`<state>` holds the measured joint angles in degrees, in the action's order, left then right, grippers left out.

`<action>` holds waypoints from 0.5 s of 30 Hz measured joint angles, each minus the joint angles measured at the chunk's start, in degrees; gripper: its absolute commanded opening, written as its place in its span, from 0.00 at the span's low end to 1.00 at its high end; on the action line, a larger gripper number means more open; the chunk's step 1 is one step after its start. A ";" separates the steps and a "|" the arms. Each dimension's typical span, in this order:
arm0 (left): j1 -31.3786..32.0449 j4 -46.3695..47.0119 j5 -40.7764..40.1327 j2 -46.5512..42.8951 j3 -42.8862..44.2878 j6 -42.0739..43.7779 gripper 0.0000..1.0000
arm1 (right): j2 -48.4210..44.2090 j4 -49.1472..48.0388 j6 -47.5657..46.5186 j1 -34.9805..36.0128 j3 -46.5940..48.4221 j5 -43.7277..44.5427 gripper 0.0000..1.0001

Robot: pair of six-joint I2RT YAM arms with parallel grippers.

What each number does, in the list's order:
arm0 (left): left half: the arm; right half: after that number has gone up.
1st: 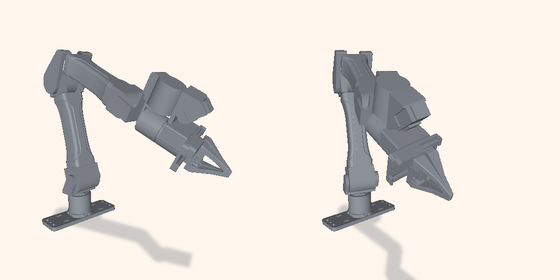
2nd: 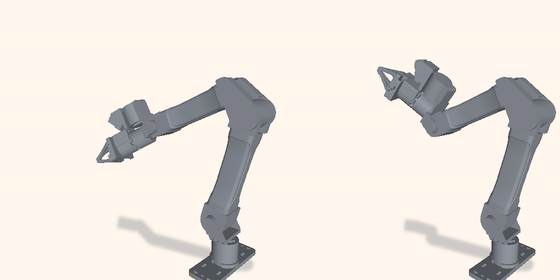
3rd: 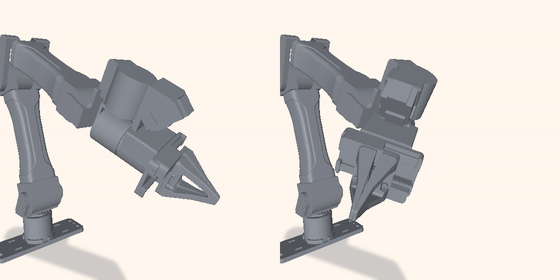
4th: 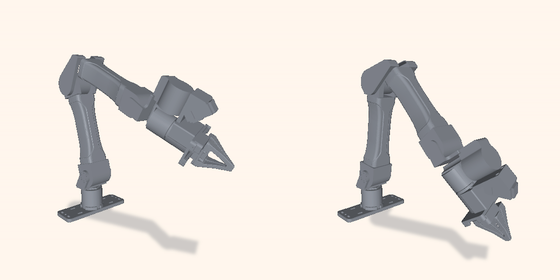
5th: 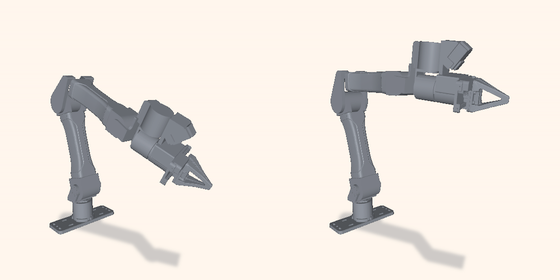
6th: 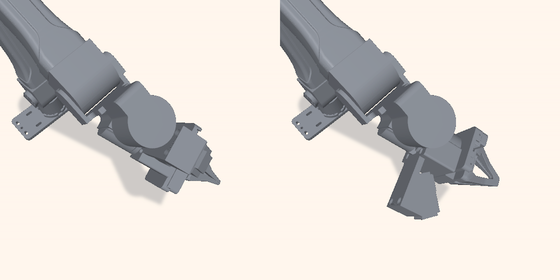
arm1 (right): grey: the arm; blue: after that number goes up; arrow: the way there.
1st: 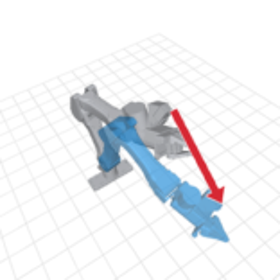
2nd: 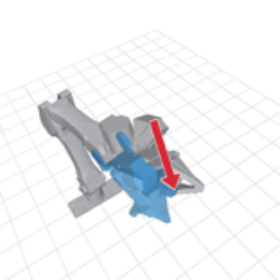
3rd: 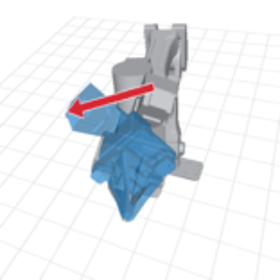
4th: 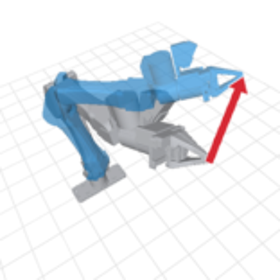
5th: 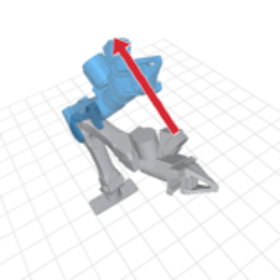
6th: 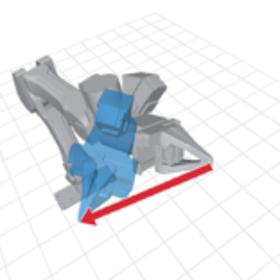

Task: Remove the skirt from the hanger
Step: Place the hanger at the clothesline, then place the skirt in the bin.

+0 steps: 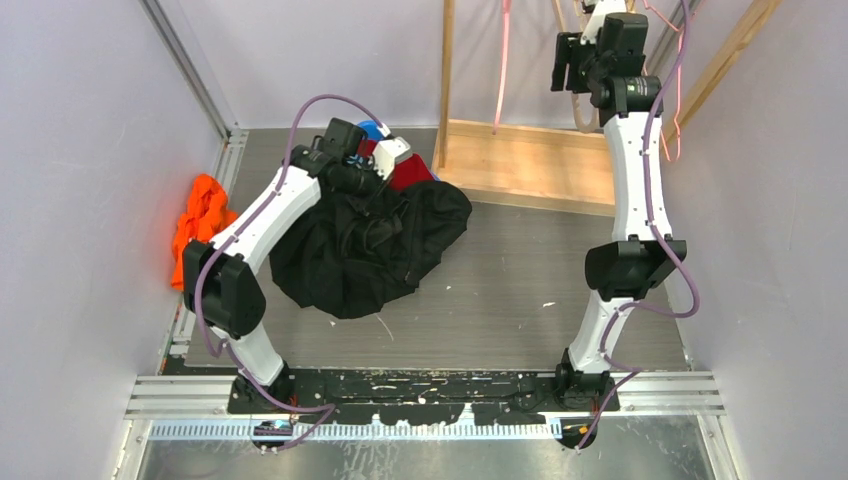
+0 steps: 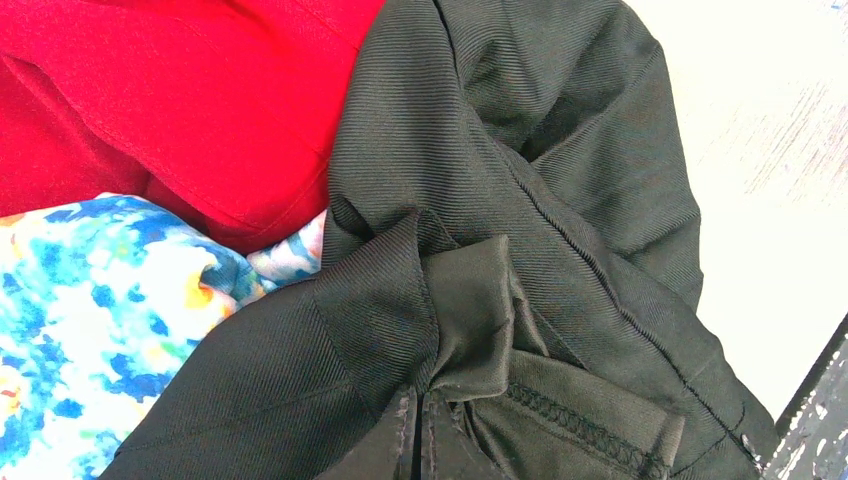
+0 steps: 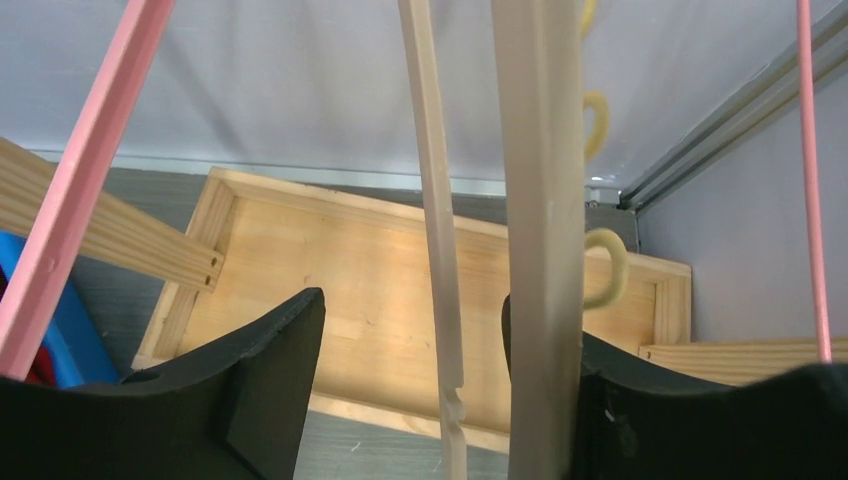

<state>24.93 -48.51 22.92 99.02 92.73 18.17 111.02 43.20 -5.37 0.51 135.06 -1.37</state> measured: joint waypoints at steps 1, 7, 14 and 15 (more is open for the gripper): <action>0.09 0.02 0.00 0.00 -0.02 0.00 0.00 | -0.50 0.46 0.04 0.00 -0.35 0.02 0.72; 0.31 0.94 -0.15 -0.35 -1.11 -0.02 0.00 | -5.95 2.10 0.35 0.00 -5.03 0.17 0.84; 0.52 2.34 -1.53 -2.21 -2.75 -0.02 0.00 | -16.11 2.08 0.20 0.02 -10.21 -0.09 0.89; 0.52 2.45 -1.53 -2.40 -2.75 -0.02 0.00 | -17.51 1.97 0.11 0.02 -10.69 -0.07 0.90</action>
<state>25.45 -46.06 21.39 96.62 89.97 18.15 93.51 45.17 -5.26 0.54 124.38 -1.43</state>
